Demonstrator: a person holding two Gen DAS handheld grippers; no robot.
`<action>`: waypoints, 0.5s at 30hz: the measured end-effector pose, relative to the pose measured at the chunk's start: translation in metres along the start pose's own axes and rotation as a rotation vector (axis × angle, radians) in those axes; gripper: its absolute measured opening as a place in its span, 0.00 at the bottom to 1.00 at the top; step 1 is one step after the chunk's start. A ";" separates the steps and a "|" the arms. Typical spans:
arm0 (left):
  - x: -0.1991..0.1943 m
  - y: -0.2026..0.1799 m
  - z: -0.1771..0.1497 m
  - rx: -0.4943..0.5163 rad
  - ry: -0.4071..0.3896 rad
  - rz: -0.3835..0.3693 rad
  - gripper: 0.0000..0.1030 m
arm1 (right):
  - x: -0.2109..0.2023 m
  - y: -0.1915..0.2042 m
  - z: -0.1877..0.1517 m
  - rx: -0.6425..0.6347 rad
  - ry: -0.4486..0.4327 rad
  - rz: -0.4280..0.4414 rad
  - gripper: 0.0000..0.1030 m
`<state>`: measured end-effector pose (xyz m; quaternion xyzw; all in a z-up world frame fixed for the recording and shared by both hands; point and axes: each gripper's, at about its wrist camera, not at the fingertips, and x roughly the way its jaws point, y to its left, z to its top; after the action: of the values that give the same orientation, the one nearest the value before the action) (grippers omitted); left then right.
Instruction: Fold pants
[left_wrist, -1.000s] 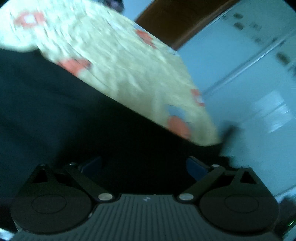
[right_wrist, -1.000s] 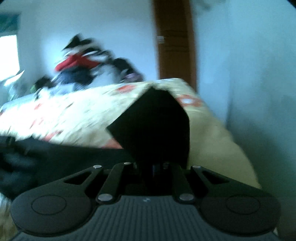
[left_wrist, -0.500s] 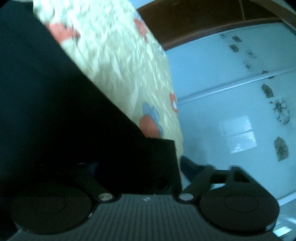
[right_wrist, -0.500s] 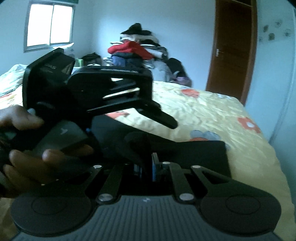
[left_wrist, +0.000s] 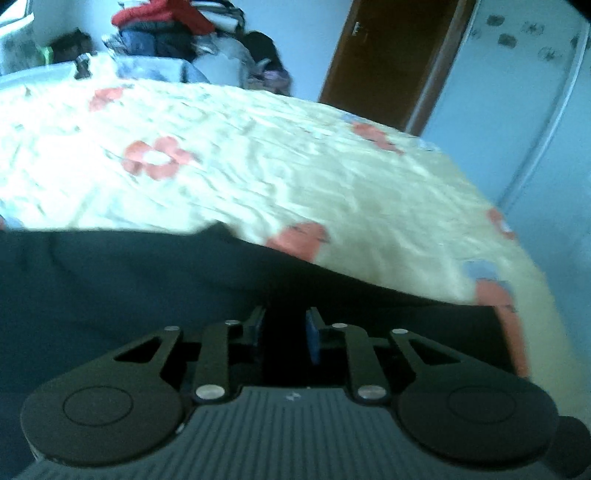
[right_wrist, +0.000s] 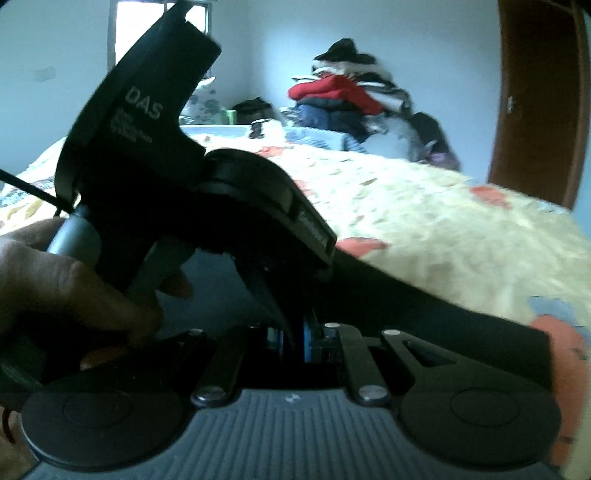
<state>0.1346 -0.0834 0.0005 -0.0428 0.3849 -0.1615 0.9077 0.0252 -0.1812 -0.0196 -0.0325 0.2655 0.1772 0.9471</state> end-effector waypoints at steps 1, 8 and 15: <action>0.000 0.003 0.001 0.021 -0.006 0.030 0.26 | 0.004 0.003 0.001 -0.001 0.001 0.004 0.10; -0.010 0.017 -0.001 0.065 -0.061 0.246 0.83 | 0.023 0.002 -0.005 0.067 0.066 0.033 0.44; -0.037 0.045 -0.008 0.137 -0.109 0.420 0.97 | -0.019 0.018 0.003 -0.065 0.012 0.133 0.86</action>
<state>0.1162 -0.0288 0.0110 0.0915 0.3240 0.0076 0.9416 0.0051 -0.1704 -0.0065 -0.0467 0.2666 0.2482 0.9301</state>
